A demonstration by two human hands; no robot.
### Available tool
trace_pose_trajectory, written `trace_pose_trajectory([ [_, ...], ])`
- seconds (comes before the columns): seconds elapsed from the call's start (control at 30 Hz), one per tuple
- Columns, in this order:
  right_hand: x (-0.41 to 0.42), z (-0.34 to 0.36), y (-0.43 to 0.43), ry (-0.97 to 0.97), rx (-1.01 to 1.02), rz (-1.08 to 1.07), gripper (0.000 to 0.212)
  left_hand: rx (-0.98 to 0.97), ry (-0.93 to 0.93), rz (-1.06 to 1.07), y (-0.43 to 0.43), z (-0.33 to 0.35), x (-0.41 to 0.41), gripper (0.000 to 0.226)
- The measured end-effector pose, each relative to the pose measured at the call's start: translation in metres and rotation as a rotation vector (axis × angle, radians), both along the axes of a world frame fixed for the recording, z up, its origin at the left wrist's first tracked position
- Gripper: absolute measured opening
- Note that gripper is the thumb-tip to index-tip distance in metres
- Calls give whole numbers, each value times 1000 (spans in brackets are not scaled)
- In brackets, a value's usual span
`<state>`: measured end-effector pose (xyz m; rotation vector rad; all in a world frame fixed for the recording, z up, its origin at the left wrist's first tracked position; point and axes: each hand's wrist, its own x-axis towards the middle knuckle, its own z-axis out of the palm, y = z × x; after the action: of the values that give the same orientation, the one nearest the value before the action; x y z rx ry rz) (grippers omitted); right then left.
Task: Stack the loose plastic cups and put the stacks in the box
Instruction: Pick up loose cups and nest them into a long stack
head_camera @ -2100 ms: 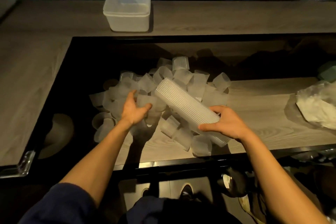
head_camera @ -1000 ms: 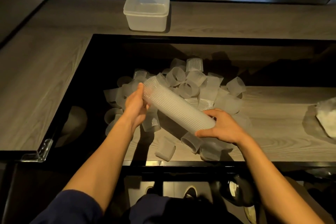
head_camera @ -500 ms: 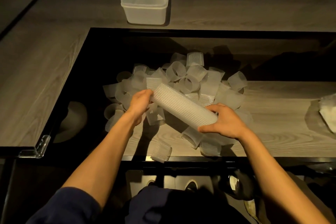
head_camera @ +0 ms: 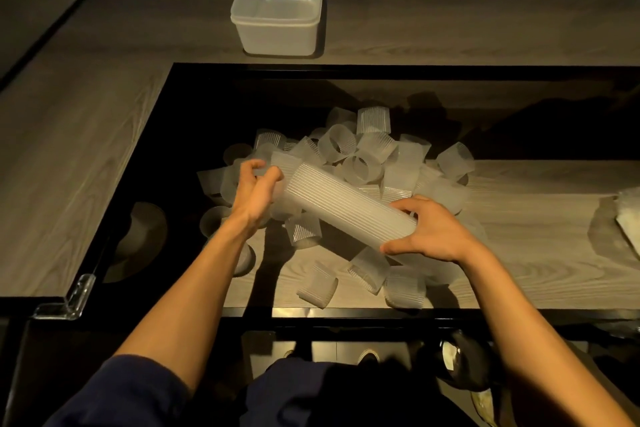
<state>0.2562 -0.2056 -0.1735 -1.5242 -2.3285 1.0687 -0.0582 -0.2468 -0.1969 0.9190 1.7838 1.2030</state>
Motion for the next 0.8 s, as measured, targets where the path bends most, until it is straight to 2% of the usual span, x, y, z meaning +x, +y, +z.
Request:
trace_pose_trajectory([
  [0.03,1,1,1,2,1,1,74,-2,-17,-25,1,-1,-3,64],
  [0.1,1,4,2,6,-1,10,73,14,-48,-119,2,-1,-6,66],
  [0.3,-2,5,5,25,-16,36,72,-15,-210,-185,5,10,-4,35],
  [0.33,-3,5,6,26,-17,41,73,-41,-222,-216,5,9,-3,38],
  [0.5,-4,4,8,16,-8,31,72,-164,-305,-338,6,3,8,86],
  [0.57,-1,3,8,20,-19,11,72,-159,-344,-338,6,1,12,89],
  [0.73,7,1,6,38,-6,-53,64,-141,-301,-91,-4,-9,25,52],
  [0.8,11,1,6,38,-3,-86,67,-169,-210,-101,-12,-16,29,33],
])
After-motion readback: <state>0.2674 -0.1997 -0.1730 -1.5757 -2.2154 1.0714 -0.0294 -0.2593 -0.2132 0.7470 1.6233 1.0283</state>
